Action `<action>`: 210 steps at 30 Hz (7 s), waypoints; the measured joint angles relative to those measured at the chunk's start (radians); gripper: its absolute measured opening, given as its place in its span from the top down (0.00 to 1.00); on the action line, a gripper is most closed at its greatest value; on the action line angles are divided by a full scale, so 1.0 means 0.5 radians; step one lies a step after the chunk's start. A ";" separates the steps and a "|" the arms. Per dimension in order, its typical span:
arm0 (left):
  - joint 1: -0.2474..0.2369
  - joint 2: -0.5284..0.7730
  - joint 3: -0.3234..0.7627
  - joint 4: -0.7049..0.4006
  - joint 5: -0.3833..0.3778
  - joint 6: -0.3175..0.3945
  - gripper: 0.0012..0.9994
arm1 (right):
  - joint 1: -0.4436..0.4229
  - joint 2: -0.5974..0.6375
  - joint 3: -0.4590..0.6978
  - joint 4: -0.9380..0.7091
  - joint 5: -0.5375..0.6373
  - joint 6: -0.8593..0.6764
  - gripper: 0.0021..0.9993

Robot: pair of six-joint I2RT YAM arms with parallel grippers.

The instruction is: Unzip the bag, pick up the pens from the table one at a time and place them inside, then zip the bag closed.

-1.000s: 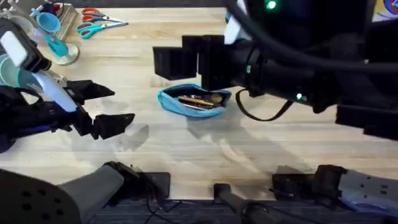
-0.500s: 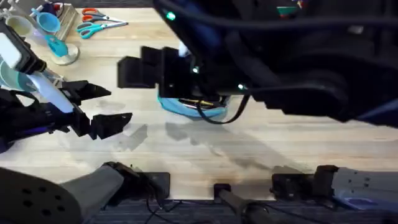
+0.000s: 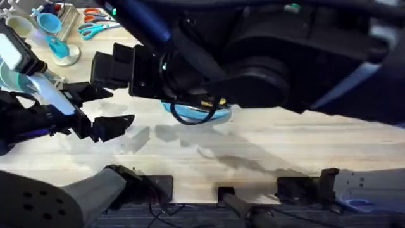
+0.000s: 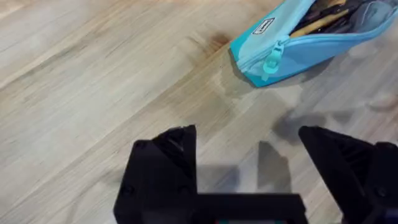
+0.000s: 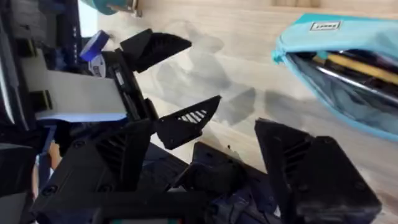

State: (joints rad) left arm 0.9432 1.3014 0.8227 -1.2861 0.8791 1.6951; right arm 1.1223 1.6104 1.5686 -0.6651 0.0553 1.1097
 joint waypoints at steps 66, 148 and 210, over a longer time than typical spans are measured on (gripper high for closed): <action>0.000 0.000 0.000 0.000 0.021 0.000 0.01 | -0.121 0.803 0.018 0.296 0.375 1.075 0.38; -0.092 0.530 0.000 0.180 0.525 0.413 0.01 | -0.193 0.630 0.018 0.319 0.187 0.174 0.97; -1.171 0.788 -0.002 0.970 0.566 0.089 0.59 | -0.203 0.630 0.018 0.328 0.194 0.174 0.97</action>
State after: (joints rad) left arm 0.3576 1.6955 0.8215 -0.8013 1.1619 1.7398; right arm 1.0206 1.9255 1.5776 -0.5013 0.1525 1.1969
